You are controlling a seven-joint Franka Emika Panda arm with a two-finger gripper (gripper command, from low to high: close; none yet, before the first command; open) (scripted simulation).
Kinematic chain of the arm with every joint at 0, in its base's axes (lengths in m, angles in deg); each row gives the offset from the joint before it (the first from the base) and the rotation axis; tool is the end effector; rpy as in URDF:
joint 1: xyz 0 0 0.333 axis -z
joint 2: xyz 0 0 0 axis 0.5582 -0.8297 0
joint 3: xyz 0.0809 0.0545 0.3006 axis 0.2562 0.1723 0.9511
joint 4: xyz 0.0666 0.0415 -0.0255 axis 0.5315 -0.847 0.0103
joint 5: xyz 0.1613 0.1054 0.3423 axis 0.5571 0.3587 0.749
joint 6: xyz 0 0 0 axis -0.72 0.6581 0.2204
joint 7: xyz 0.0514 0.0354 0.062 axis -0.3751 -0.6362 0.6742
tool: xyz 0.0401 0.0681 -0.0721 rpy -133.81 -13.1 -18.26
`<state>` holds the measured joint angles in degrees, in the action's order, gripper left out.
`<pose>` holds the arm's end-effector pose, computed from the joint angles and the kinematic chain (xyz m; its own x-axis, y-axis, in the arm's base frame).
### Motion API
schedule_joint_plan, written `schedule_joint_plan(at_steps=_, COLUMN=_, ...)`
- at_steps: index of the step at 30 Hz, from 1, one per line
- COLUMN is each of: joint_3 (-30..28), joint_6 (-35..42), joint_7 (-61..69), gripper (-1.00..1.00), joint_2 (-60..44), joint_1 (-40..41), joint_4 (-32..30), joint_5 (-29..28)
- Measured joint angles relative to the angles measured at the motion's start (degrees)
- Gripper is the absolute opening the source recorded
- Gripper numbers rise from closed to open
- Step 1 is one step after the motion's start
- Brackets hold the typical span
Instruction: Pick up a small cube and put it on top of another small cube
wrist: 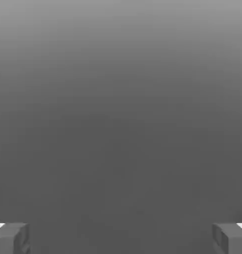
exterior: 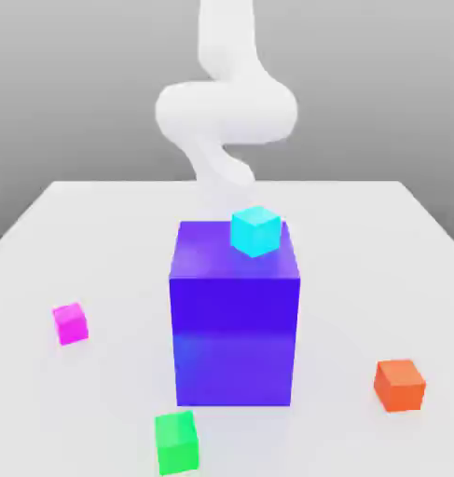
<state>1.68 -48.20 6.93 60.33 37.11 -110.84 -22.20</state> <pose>0.3712 -0.0231 0.6712 0.4540 -0.7546 0.4738 -0.5867 -0.6534 -0.4784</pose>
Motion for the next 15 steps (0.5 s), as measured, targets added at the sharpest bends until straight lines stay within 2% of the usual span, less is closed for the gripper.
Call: schedule_joint_plan(at_steps=15, joint_3=-6.85, joint_6=-14.92, joint_7=-10.18, gripper=0.00, joint_2=-21.05, joint_1=18.00, joint_4=-15.42, joint_5=-8.92)
